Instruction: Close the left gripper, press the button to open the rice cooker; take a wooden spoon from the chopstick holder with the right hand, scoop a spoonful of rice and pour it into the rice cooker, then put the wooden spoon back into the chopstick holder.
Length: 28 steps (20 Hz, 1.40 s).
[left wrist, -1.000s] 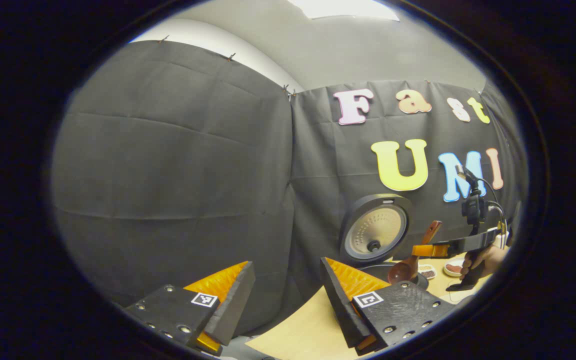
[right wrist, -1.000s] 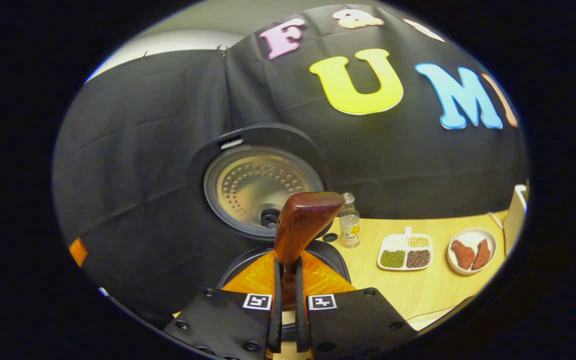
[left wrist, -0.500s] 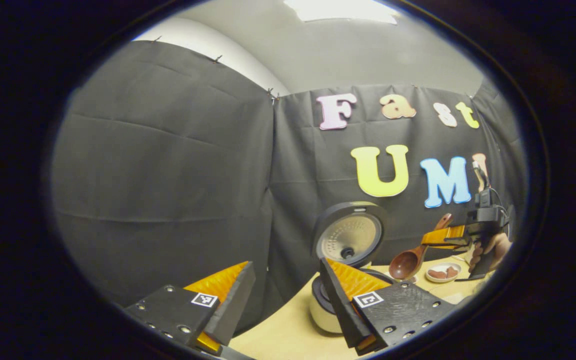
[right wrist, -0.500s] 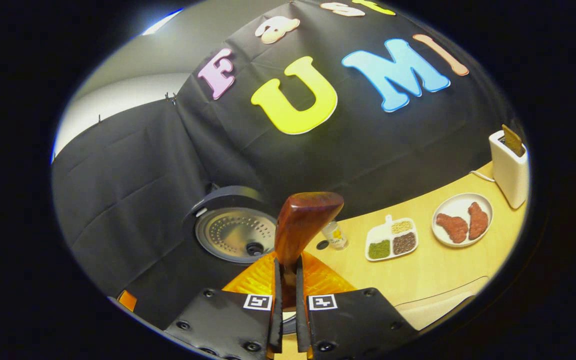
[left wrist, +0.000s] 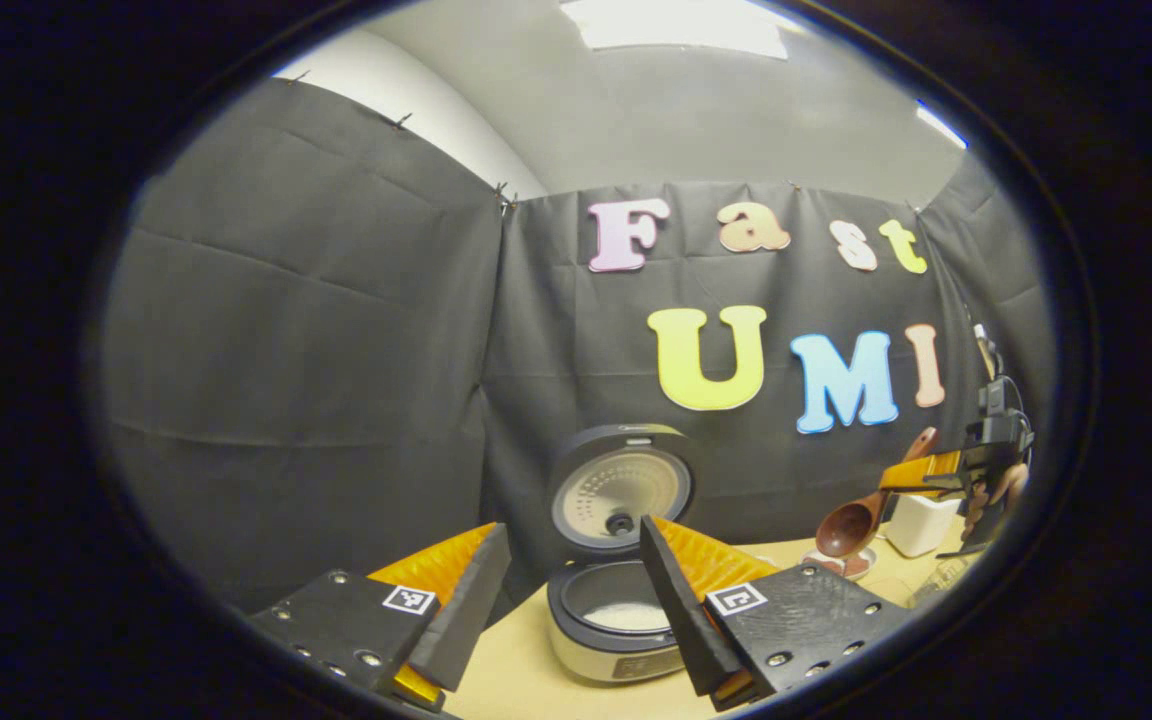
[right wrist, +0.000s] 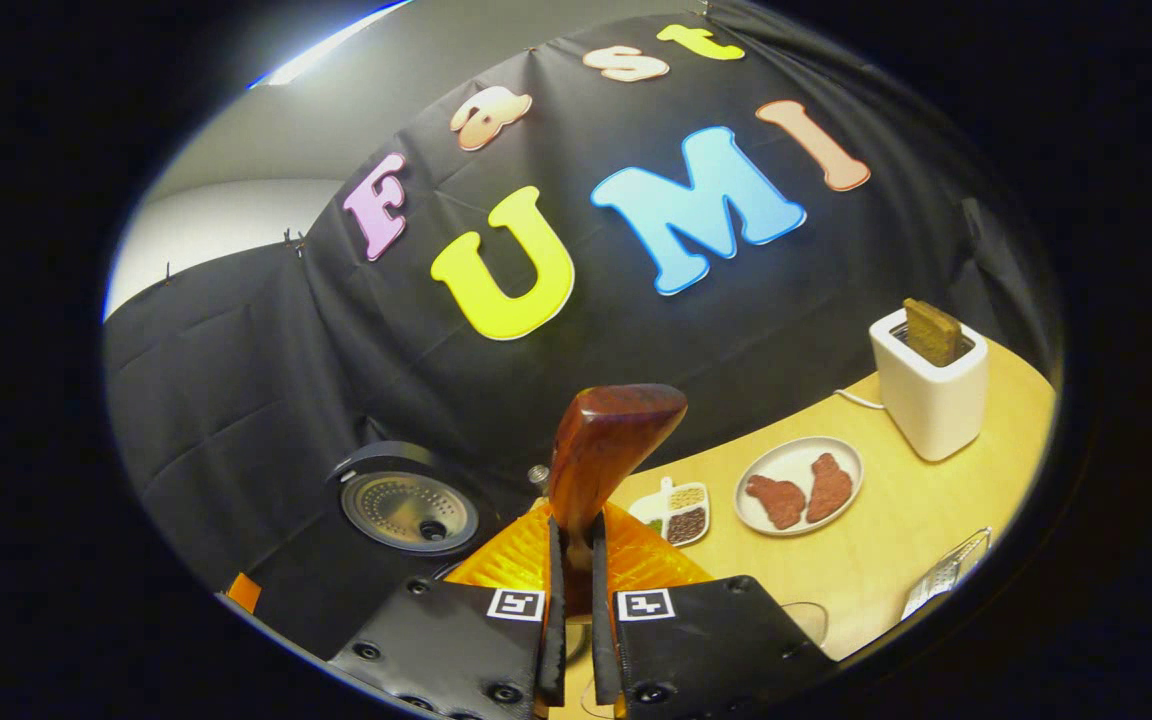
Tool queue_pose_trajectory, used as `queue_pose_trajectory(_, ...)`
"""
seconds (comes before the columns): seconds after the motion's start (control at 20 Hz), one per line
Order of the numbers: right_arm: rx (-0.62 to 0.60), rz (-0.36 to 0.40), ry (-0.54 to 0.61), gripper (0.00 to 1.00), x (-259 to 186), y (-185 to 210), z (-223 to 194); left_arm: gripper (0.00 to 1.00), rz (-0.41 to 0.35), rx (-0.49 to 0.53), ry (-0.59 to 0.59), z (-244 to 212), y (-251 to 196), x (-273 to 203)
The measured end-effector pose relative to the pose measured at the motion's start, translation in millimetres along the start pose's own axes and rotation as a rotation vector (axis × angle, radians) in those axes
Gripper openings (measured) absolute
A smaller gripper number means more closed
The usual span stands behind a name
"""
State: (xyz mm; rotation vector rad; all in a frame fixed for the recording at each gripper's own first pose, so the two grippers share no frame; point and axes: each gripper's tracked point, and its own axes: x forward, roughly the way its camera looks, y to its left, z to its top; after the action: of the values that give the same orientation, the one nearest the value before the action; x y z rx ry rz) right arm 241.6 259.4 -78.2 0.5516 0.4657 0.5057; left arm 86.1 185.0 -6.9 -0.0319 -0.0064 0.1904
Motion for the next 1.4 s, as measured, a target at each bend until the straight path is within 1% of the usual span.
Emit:
queue_pose_trajectory(0.15, -0.005, -0.055, -0.027, 0.12, -22.3, -33.9, 15.5, 0.80, -0.018, -0.012, -0.004, 2.4, -16.1, 0.3)
queue_pose_trajectory(0.2, -0.008, -0.073, -0.035, 0.12, -30.0, -45.1, 18.8, 0.83, -0.023, -0.013, -0.002, 2.6, -20.4, -0.2)
queue_pose_trajectory(0.25, -0.013, -0.092, -0.041, 0.12, -37.5, -57.7, 22.7, 0.83, -0.028, -0.015, -0.001, 2.7, -26.0, -0.5)
queue_pose_trajectory(0.3, -0.018, -0.114, -0.049, 0.12, -45.0, -70.4, 25.8, 0.80, -0.034, -0.015, 0.000, 3.6, -31.3, -1.3)
queue_pose_trajectory(0.35, -0.021, -0.137, -0.056, 0.12, -52.4, -83.8, 29.0, 0.83, -0.039, -0.015, -0.001, 5.5, -35.4, -2.3)
queue_pose_trajectory(0.4, -0.020, -0.159, -0.061, 0.12, -60.1, -96.7, 30.9, 0.80, -0.045, -0.016, -0.004, 7.5, -40.1, -3.8)
queue_pose_trajectory(0.5, -0.009, -0.198, -0.071, 0.12, -76.5, -120.9, 33.8, 0.80, -0.059, -0.014, -0.006, 10.4, -50.5, -5.4)
queue_pose_trajectory(0.55, -0.006, -0.217, -0.075, 0.12, -83.2, -133.0, 35.0, 0.83, -0.065, -0.010, -0.007, 11.7, -55.2, -6.6)
queue_pose_trajectory(0.6, -0.005, -0.235, -0.076, 0.12, -88.8, -143.8, 34.5, 0.80, -0.071, -0.008, -0.009, 13.0, -59.9, -7.9)
queue_pose_trajectory(0.8, -0.018, -0.307, -0.079, 0.13, -110.3, -182.9, 32.1, 0.80, -0.093, -0.007, -0.007, 15.3, -74.7, -13.7)
queue_pose_trajectory(1.05, -0.066, -0.380, -0.050, 0.12, -133.4, -213.1, 12.8, 0.80, -0.100, 0.006, 0.001, 16.7, -81.4, -23.1)
queue_pose_trajectory(1.35, -0.097, -0.438, -0.016, 0.12, -150.6, -232.8, -9.0, 0.80, -0.098, 0.015, -0.001, 19.6, -81.4, -31.8)
queue_pose_trajectory(1.4, -0.098, -0.445, -0.007, 0.13, -151.6, -237.1, -14.0, 0.83, -0.097, 0.017, -0.001, 20.6, -81.4, -32.6)
